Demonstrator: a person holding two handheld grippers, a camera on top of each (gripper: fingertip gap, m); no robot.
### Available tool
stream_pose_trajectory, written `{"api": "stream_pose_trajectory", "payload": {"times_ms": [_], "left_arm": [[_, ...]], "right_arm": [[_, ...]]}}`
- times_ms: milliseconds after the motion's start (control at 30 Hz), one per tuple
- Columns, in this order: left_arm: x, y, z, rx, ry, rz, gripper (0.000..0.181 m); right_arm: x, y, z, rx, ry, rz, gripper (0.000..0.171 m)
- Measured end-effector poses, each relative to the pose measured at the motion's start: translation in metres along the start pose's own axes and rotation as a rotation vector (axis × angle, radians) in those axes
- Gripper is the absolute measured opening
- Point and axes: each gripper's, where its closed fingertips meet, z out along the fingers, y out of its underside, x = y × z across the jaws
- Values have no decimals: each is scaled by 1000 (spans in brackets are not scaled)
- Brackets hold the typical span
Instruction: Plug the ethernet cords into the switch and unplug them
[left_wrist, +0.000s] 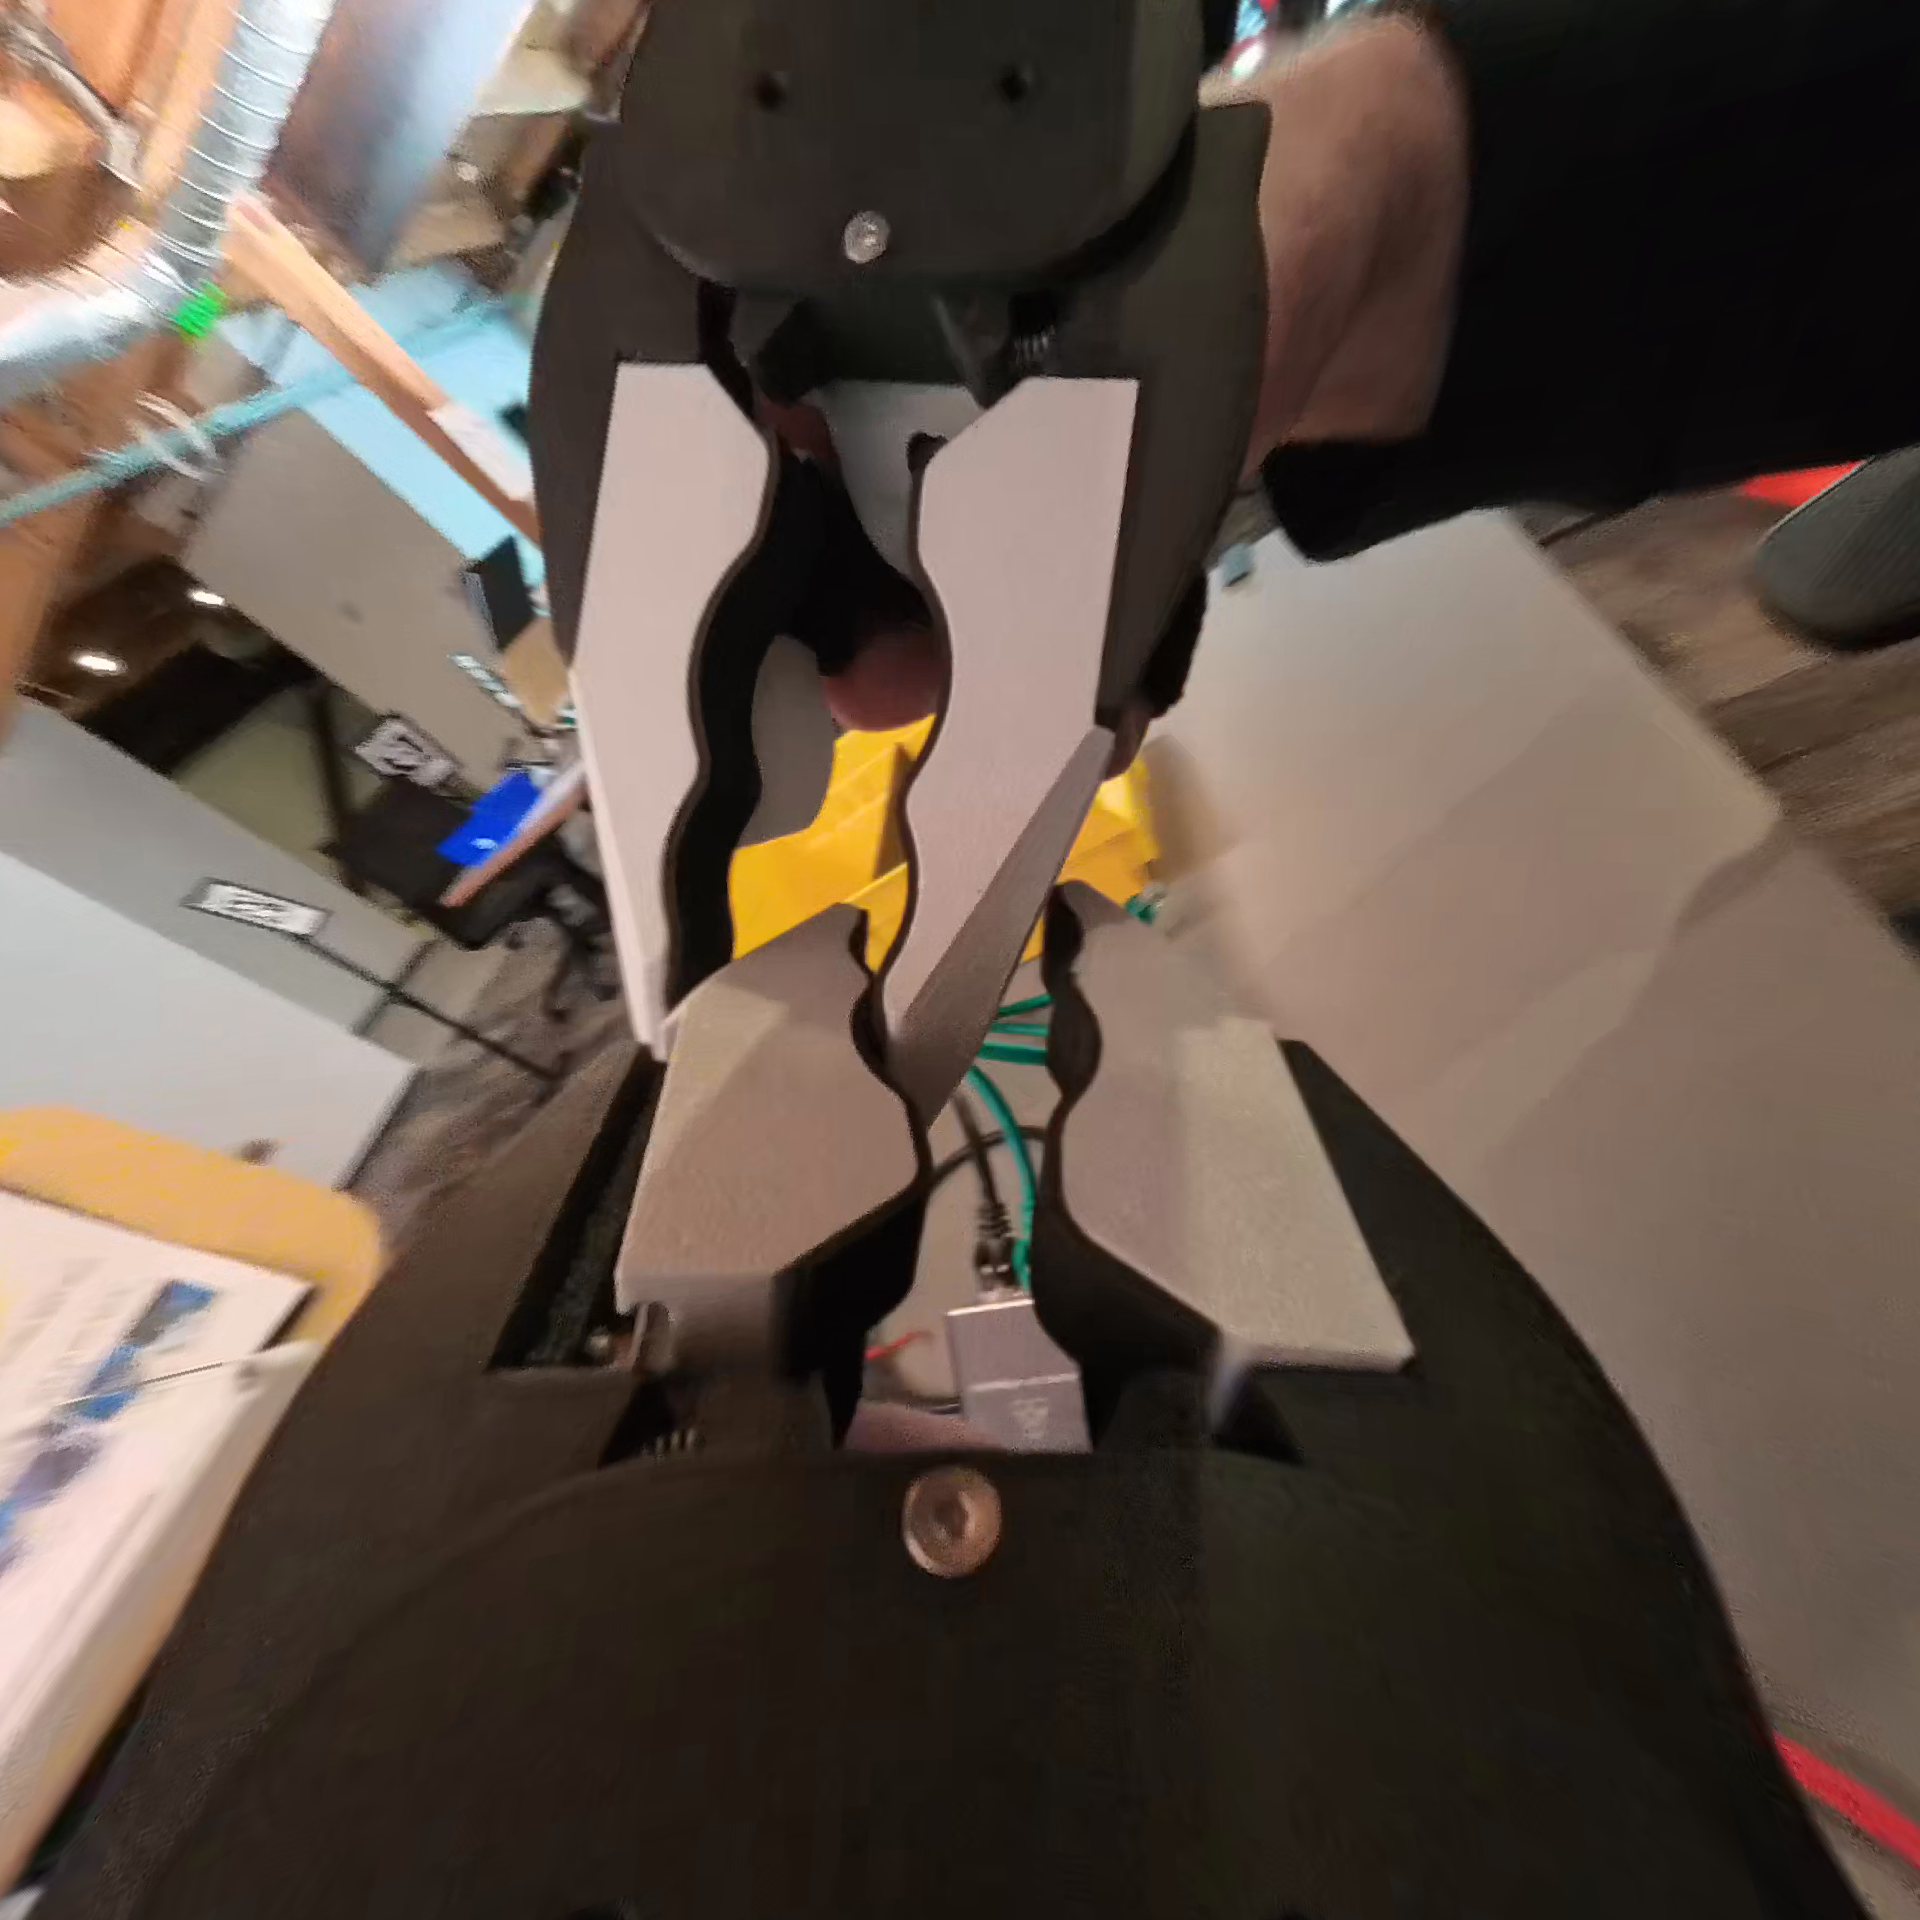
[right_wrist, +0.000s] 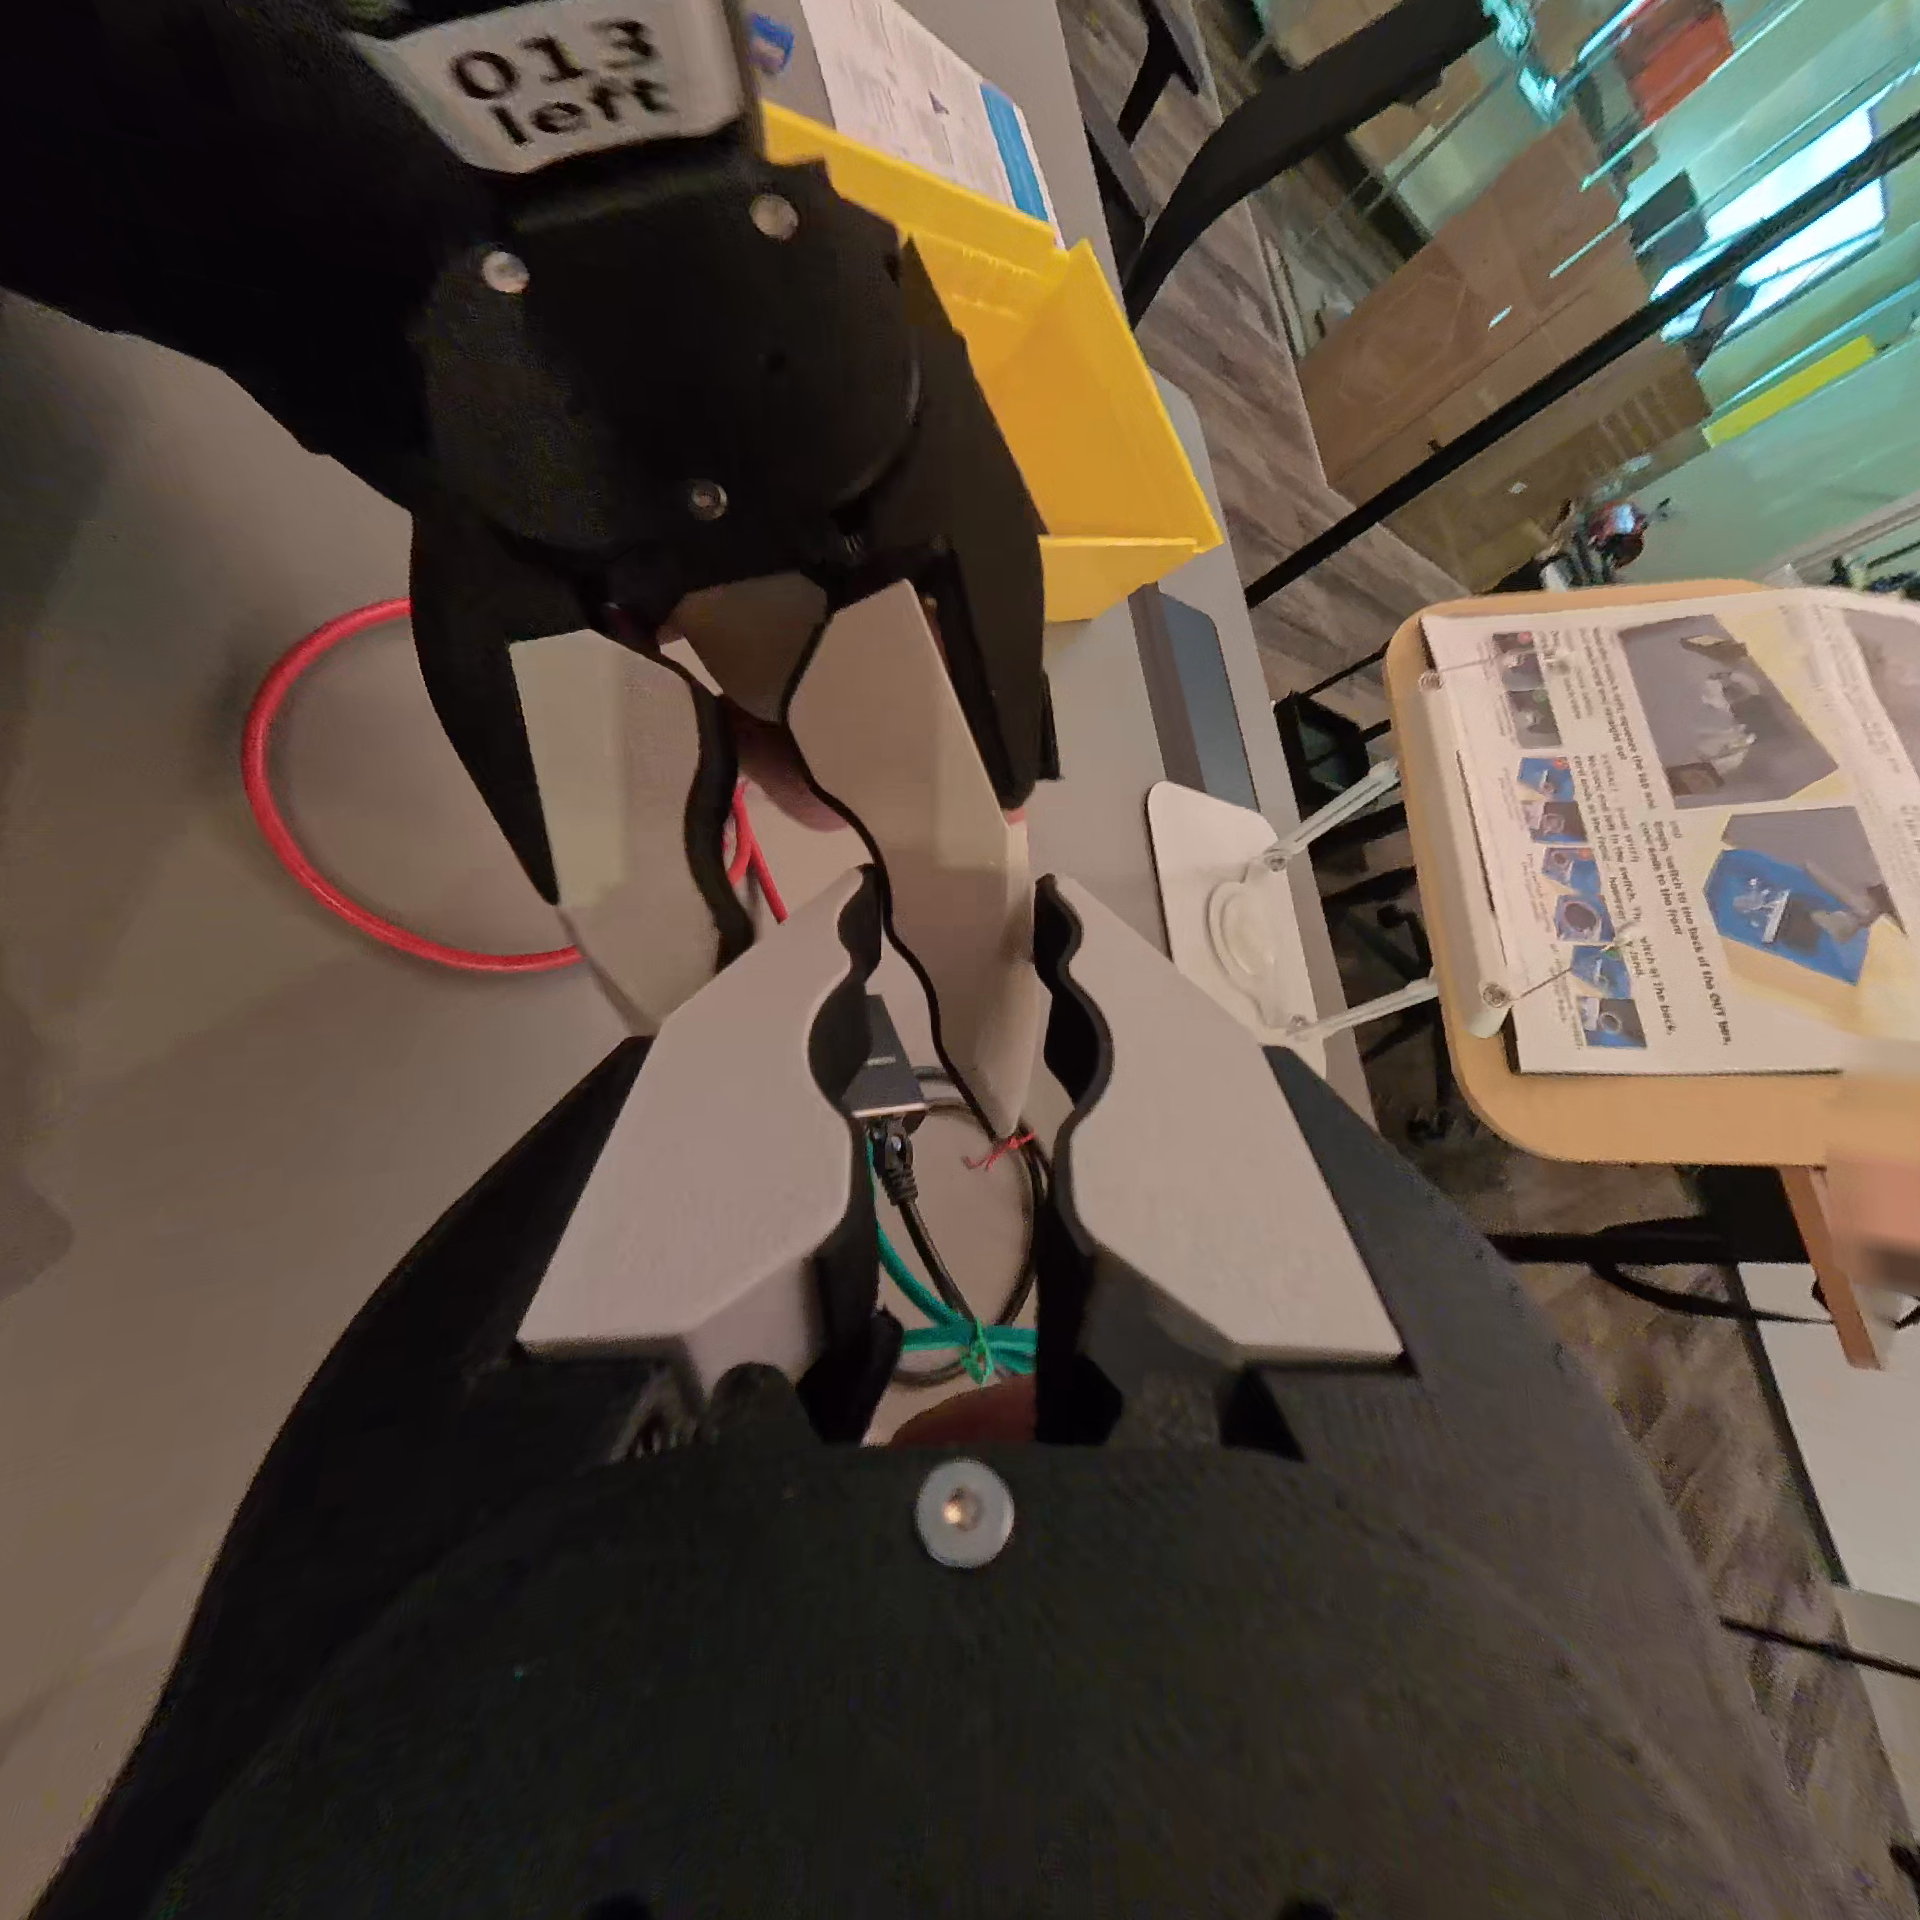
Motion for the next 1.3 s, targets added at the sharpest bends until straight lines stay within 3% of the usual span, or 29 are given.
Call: {"api": "stream_pose_trajectory", "payload": {"times_ms": [133,200,433,633,767,933,1033,1133,1200,1300], "left_arm": [[17,1,2,-7,118,-85,52],[21,-2,1,19,155,-126,42],[19,1,7,-31,154,-127,40],[17,1,8,-53,116,-53,47],[11,4,8,-78,71,-20,30],[5,18,11,-132,-4,63,33],[-1,24,10,-173,-51,116,16],[-5,27,11,-174,-85,155,18],[-10,25,8,-169,-124,187,2],[-14,16,4,-127,-141,220,7]], "right_arm": [[-6,-7,-1,33,-24,-19,31],[-9,-6,-1,25,-44,-15,29],[-6,0,-5,31,-56,44,27],[-5,-4,-8,94,-92,132,28],[-7,-4,-8,76,-93,136,28],[-6,2,-1,2,-69,138,28],[-8,4,1,-19,-67,155,27],[-6,5,3,-30,-62,168,28],[-7,3,3,-19,-65,161,28],[-5,-4,1,28,-51,142,31]]}}
